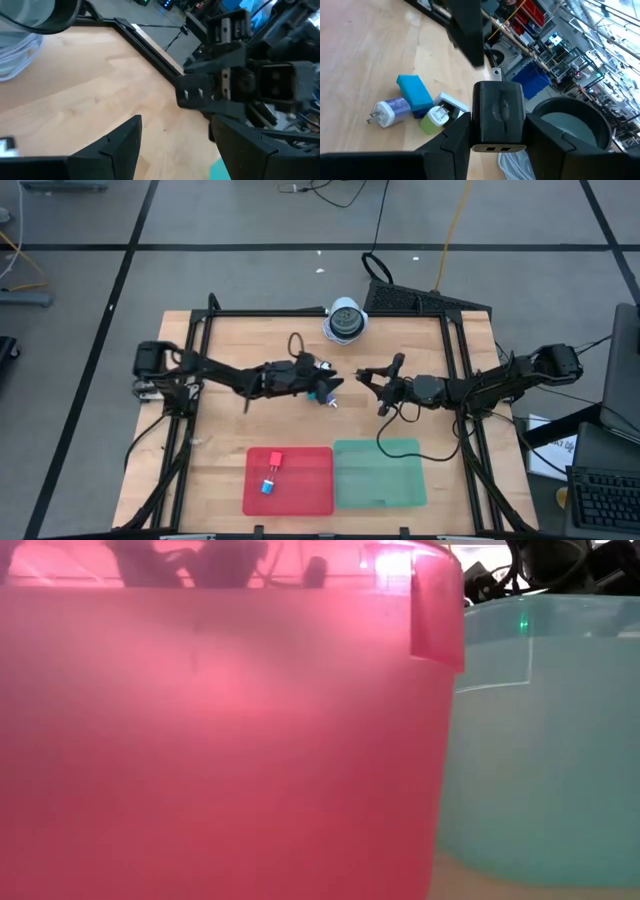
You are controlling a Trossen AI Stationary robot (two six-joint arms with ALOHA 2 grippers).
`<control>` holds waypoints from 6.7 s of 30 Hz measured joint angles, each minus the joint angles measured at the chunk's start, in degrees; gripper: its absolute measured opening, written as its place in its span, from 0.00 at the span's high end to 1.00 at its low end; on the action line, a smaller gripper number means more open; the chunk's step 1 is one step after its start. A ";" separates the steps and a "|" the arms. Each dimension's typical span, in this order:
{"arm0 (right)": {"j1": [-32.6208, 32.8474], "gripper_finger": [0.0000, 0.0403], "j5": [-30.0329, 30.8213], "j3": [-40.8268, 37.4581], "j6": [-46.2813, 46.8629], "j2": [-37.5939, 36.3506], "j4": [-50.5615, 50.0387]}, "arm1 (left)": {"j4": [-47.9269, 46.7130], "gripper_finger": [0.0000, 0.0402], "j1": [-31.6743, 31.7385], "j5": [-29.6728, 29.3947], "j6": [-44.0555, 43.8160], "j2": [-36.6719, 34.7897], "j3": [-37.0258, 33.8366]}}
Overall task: Pick & Place Office items
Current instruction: Put the bottom black charger adapter into the red bin, then put the blue digital clock into the blue bin
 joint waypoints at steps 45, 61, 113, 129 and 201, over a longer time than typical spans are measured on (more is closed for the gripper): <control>-0.04 0.64 -0.26 0.06 -1.28 0.01 -1.34 | -2.65 0.40 5.33 18.78 -7.31 15.28 17.92; -0.04 0.63 -1.66 0.06 3.70 -0.01 -2.25 | -2.91 0.64 5.49 18.75 -4.24 15.28 17.92; -7.72 0.62 -13.88 -14.17 30.80 -44.05 -12.12 | -78.91 0.64 -24.24 12.88 14.31 -15.74 17.84; -7.72 0.62 -13.92 -14.17 32.20 -44.05 -12.10 | -90.44 0.64 -40.16 7.29 3.25 -9.45 17.85; -7.69 0.62 -13.88 -14.15 31.76 -44.03 -13.15 | -88.37 0.42 -34.38 4.49 4.91 -12.76 17.88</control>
